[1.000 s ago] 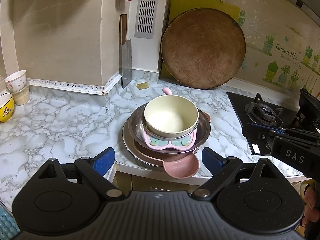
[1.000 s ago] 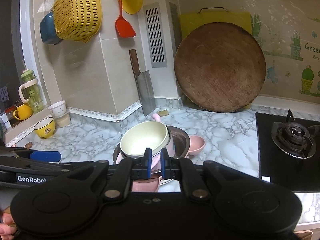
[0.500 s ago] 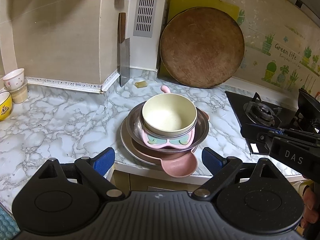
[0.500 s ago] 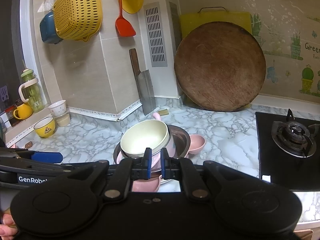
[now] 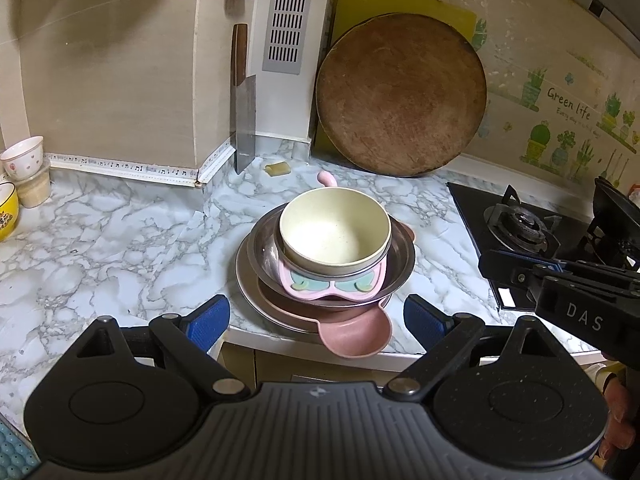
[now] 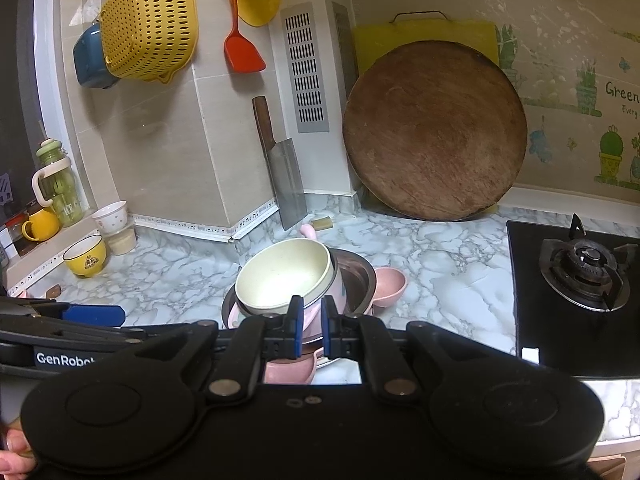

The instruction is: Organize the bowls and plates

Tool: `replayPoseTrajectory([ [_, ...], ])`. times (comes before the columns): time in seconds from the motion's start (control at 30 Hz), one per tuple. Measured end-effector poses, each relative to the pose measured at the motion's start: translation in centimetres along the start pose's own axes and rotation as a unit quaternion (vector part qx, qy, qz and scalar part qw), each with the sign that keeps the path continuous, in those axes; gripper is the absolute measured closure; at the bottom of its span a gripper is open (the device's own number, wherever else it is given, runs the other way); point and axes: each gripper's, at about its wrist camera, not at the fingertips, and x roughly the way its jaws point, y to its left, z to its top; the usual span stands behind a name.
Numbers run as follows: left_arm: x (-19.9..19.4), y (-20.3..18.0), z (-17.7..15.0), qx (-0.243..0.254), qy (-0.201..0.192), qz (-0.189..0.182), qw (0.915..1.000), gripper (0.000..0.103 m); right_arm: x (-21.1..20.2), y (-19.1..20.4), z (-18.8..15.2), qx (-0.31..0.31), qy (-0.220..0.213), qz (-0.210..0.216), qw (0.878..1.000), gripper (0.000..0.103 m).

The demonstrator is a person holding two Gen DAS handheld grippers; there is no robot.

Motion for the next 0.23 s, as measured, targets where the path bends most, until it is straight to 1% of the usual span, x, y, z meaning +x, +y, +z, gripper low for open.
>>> replayPoseTrajectory([
  [0.1, 0.09, 0.08, 0.05, -0.003, -0.001, -0.008, 1.0, 0.008, 0.16, 0.04, 0.0, 0.001, 0.002, 0.001, 1.0, 0.095],
  [0.23, 0.23, 0.34, 0.15, -0.003, -0.004, -0.006, 1.0, 0.008, 0.34, 0.2, 0.05, 0.001, 0.003, 0.002, 1.0, 0.095],
])
